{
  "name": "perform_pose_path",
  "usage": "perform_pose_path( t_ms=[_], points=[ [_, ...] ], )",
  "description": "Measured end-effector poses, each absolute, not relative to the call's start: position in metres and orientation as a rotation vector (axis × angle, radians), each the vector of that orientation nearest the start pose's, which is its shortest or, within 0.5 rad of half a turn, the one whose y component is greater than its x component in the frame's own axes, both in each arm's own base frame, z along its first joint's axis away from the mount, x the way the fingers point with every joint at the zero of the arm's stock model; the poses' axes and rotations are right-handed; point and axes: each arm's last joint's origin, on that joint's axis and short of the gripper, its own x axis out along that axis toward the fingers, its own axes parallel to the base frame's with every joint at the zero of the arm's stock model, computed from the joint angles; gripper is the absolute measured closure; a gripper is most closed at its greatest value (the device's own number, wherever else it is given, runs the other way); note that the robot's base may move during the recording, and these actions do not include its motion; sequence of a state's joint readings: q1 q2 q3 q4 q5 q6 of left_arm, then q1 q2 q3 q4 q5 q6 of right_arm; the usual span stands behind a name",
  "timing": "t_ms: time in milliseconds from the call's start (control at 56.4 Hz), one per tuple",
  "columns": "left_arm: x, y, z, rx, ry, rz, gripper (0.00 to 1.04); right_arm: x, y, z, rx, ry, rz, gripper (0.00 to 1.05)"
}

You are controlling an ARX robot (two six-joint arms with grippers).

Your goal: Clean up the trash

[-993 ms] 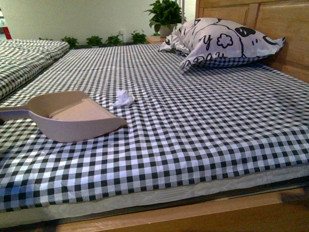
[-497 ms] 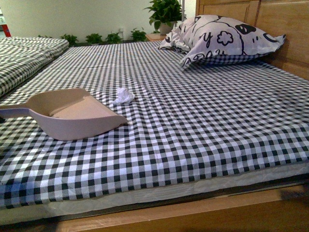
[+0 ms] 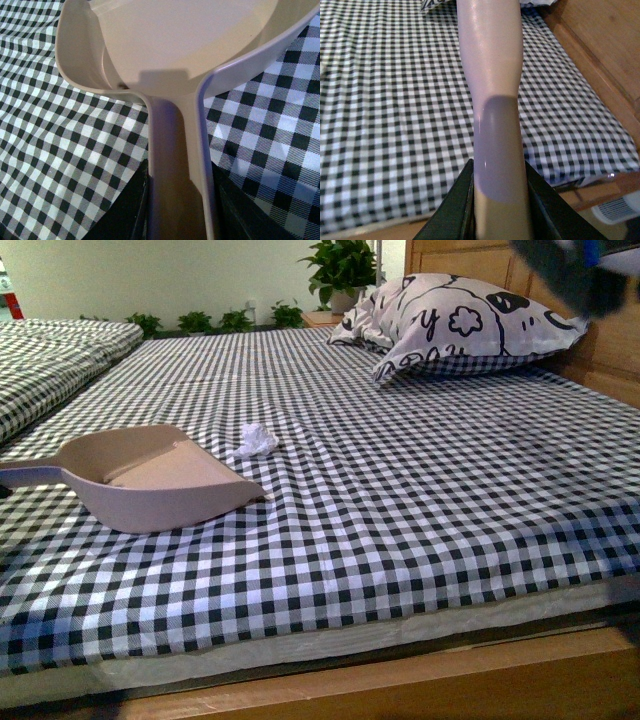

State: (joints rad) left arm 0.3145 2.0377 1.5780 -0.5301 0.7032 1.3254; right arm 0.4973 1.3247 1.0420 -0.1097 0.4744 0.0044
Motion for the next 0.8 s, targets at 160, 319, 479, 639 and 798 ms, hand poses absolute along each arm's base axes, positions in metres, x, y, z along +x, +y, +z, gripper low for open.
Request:
perform_pose_path(
  t_ms=[160, 319, 479, 639, 798],
  points=[
    [0.419, 0.117, 0.209, 0.742, 0.473, -0.828, 0.76, 0.327, 0.166, 0.304, -0.274, 0.406, 0.098, 0.83],
    [0.419, 0.117, 0.209, 0.743, 0.472, -0.828, 0.76, 0.379, 0.198, 0.285, -0.394, 0.457, 0.12, 0.83],
    [0.419, 0.117, 0.209, 0.743, 0.473, -0.828, 0.76, 0.424, 0.228, 0.274, -0.516, 0.451, 0.111, 0.83],
    [0.419, 0.117, 0.209, 0.743, 0.473, -0.828, 0.76, 0.443, 0.246, 0.272, -0.585, 0.441, 0.104, 0.83],
    [0.419, 0.117, 0.209, 0.743, 0.472, -0.829, 0.76, 0.451, 0.261, 0.262, -0.658, 0.46, 0.115, 0.83]
  ],
)
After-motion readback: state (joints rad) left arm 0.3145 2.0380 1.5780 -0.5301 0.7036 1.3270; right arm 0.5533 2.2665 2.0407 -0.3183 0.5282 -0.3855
